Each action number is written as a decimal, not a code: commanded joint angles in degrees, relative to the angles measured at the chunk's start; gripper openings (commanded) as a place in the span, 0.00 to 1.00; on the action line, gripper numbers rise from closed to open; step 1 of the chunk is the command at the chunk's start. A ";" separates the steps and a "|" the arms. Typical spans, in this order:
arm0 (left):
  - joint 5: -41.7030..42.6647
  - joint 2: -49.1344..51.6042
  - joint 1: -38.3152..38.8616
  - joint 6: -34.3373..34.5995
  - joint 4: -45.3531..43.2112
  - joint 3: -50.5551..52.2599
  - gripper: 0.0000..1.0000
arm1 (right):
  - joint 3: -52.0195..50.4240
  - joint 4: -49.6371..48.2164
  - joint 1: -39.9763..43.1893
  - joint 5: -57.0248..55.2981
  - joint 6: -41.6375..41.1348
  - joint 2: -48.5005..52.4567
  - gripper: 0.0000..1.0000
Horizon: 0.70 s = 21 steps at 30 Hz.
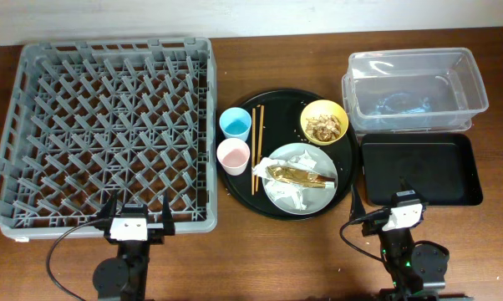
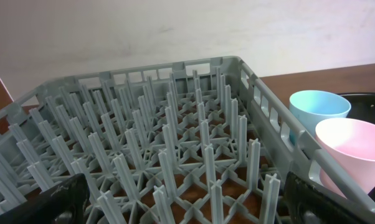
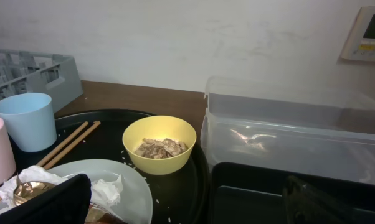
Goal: Sort waste into correct bins and load items into the dishwasher rack
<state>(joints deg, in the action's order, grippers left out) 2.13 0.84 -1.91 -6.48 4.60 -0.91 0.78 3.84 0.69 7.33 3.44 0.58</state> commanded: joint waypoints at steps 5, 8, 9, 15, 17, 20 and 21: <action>-0.22 -0.44 -0.24 -0.94 -0.04 0.37 0.99 | -0.46 0.04 -0.31 -0.31 0.20 -0.11 0.99; -0.20 -0.44 -0.24 -0.92 0.00 0.37 0.99 | -0.46 0.04 -0.31 -0.31 0.20 -0.11 0.99; -0.20 -0.44 -0.24 -0.92 0.00 0.37 0.99 | -0.46 0.04 -0.31 -0.31 0.20 -0.11 0.98; -0.13 -0.44 -0.24 -0.92 -0.55 0.37 0.99 | -0.46 0.02 -0.31 -0.52 0.22 -0.11 0.99; 0.04 -0.44 -0.24 -0.92 -3.43 0.37 0.99 | -0.46 -0.20 -0.31 -0.48 0.20 -0.11 0.98; 0.02 -0.44 -0.24 -0.94 -11.72 -0.33 1.00 | 0.66 -4.57 -0.31 -0.50 0.22 -0.11 0.99; 0.02 -0.35 -0.24 -0.96 -11.56 -1.84 0.99 | 2.25 -5.38 -0.31 -0.52 0.90 -0.11 0.98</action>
<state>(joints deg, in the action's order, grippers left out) 2.15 0.84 -1.91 -6.48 -6.55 -0.64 0.82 -0.32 0.69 7.33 3.49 0.58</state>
